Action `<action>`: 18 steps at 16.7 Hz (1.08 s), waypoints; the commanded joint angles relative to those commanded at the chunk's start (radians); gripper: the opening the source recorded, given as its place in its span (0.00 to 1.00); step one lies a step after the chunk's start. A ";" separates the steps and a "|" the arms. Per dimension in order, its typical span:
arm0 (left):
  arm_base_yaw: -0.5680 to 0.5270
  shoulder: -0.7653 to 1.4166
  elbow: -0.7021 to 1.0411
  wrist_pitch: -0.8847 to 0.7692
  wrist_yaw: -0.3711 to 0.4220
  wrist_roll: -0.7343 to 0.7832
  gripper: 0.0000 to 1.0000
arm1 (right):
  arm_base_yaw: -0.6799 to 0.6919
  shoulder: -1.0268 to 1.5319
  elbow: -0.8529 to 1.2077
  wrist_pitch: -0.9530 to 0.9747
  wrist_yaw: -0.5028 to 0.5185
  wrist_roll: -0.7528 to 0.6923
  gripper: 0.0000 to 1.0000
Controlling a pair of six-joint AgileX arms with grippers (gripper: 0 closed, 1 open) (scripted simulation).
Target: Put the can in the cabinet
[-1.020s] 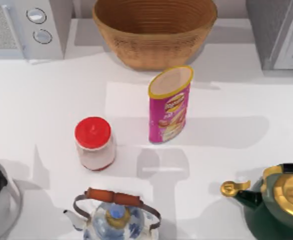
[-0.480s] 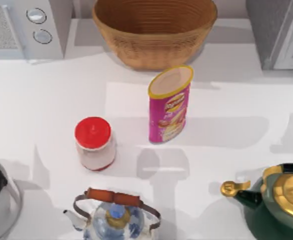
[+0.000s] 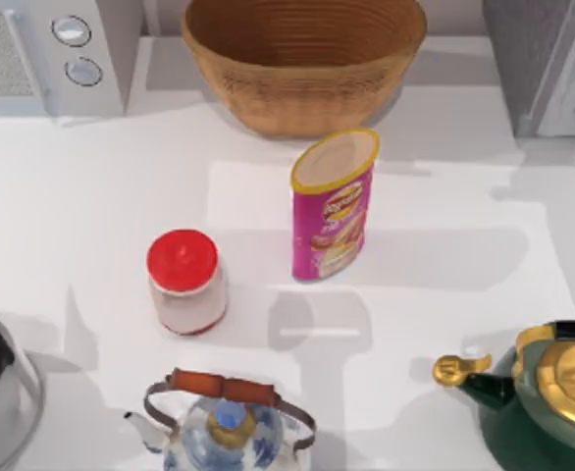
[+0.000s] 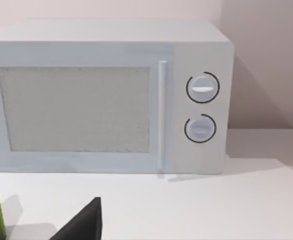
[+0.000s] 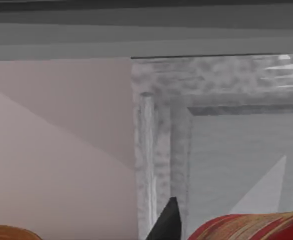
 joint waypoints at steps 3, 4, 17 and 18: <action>0.000 0.000 0.000 0.000 0.000 0.000 1.00 | 0.024 0.169 0.220 -0.054 0.024 -0.007 0.00; 0.000 0.000 0.000 0.000 0.000 0.000 1.00 | 0.031 0.217 0.286 -0.068 0.030 -0.011 0.00; 0.000 0.000 0.000 0.000 0.000 0.000 1.00 | 0.055 0.406 0.570 -0.120 0.050 -0.026 0.00; 0.000 0.000 0.000 0.000 0.000 0.000 1.00 | 0.053 0.416 0.582 -0.124 0.051 -0.027 0.00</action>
